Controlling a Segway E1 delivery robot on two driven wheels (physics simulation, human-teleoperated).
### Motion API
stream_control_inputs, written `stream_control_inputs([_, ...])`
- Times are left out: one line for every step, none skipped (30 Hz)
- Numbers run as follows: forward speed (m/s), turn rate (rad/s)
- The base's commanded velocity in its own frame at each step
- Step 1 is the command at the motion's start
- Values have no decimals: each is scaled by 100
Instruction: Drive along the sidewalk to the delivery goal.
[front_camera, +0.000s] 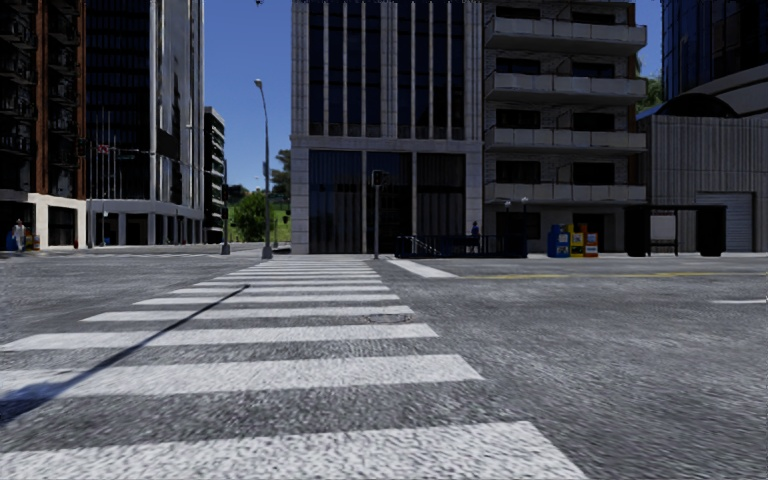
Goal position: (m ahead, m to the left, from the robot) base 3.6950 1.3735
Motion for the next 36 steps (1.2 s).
stream_control_inputs([161,55])
stream_control_inputs([161,55])
stream_control_inputs([161,55])
stream_control_inputs([161,55])
stream_control_inputs([159,55])
stream_control_inputs([158,55])
stream_control_inputs([158,55])
stream_control_inputs([158,55])
stream_control_inputs([158,52])
stream_control_inputs([158,52])
stream_control_inputs([158,49])
stream_control_inputs([158,48])
stream_control_inputs([158,48])
stream_control_inputs([158,45])
stream_control_inputs([158,37])
stream_control_inputs([158,37])
stream_control_inputs([157,21])
stream_control_inputs([157,8])
stream_control_inputs([157,4])
stream_control_inputs([157,3])
stream_control_inputs([157,1])
stream_control_inputs([157,1])
stream_control_inputs([157,0])
stream_control_inputs([157,0])
stream_control_inputs([157,0])
stream_control_inputs([157,0])
stream_control_inputs([157,0])
stream_control_inputs([157,0])
stream_control_inputs([157,3])
stream_control_inputs([156,11])
stream_control_inputs([155,18])
stream_control_inputs([152,22])
stream_control_inputs([148,25])
stream_control_inputs([148,25])
stream_control_inputs([146,28])
stream_control_inputs([146,28])
